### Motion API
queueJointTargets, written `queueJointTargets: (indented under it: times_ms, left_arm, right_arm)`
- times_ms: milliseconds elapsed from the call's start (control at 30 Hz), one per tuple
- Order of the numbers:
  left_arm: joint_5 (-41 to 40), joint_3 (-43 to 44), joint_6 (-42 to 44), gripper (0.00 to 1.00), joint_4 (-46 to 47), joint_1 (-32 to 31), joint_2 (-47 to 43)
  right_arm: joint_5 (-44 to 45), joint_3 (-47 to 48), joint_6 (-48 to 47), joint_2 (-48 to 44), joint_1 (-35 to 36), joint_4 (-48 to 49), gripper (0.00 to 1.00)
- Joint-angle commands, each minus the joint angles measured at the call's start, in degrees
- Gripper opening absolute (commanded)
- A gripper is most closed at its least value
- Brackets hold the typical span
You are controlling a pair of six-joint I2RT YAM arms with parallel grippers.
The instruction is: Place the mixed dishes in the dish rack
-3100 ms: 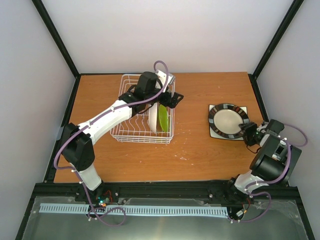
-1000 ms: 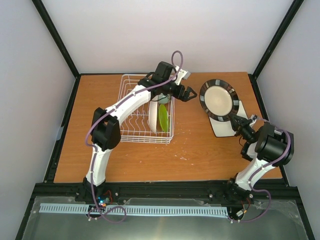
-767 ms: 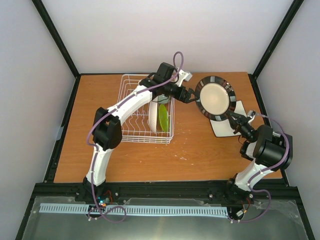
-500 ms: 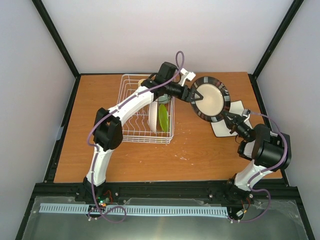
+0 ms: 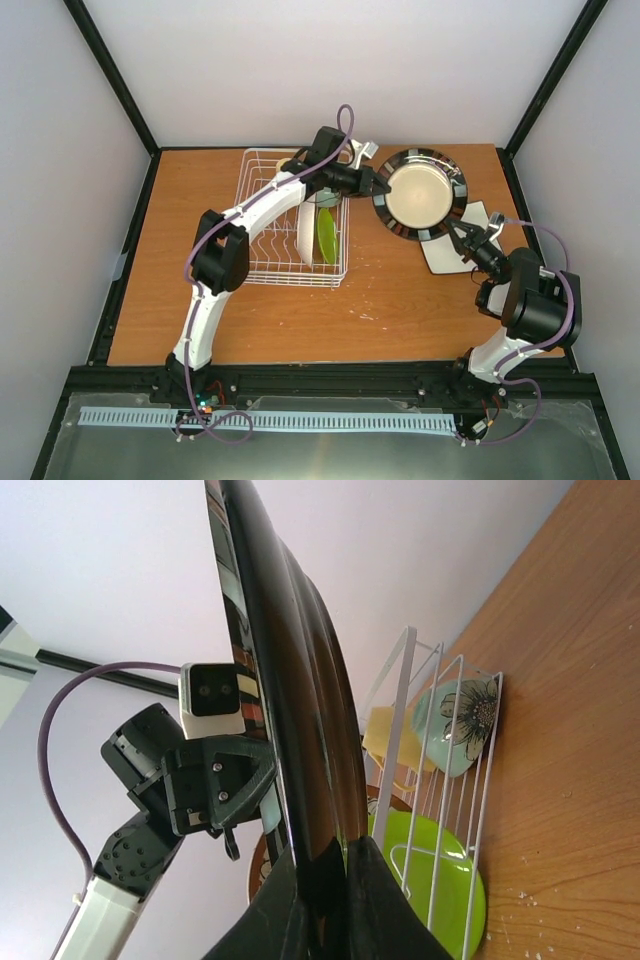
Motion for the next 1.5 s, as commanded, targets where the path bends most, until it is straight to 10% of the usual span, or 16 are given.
queueJointTargets:
  times_ms: [0, 233, 767, 1033, 1467]
  left_arm:
    - [9.06, 4.57, 8.33, 0.01, -0.27, -4.78, -3.23]
    - [-11.19, 15.57, 16.02, 0.01, -20.23, -3.80, -9.50]
    - [-78.10, 11.51, 13.06, 0.01, -54.48, 1.35, -32.42]
    - [-87.47, 2.56, 10.51, 0.01, -54.54, 1.56, -39.22]
    - [-71.76, -14.74, -0.94, 0.01, -54.55, 3.06, -41.85]
  right_arm:
    - [-1.54, 1.80, 7.25, -0.56, 2.22, 9.92, 0.03]
    - [-0.76, 1.44, 5.20, 0.77, 2.15, 9.85, 0.58]
    - [2.93, -1.42, -4.33, 9.66, 1.94, 9.87, 0.69]
    - [2.58, -1.99, -6.01, 12.98, 1.91, 9.87, 0.69]
    - [2.70, -2.92, -6.24, 13.05, 1.95, 9.85, 0.69]
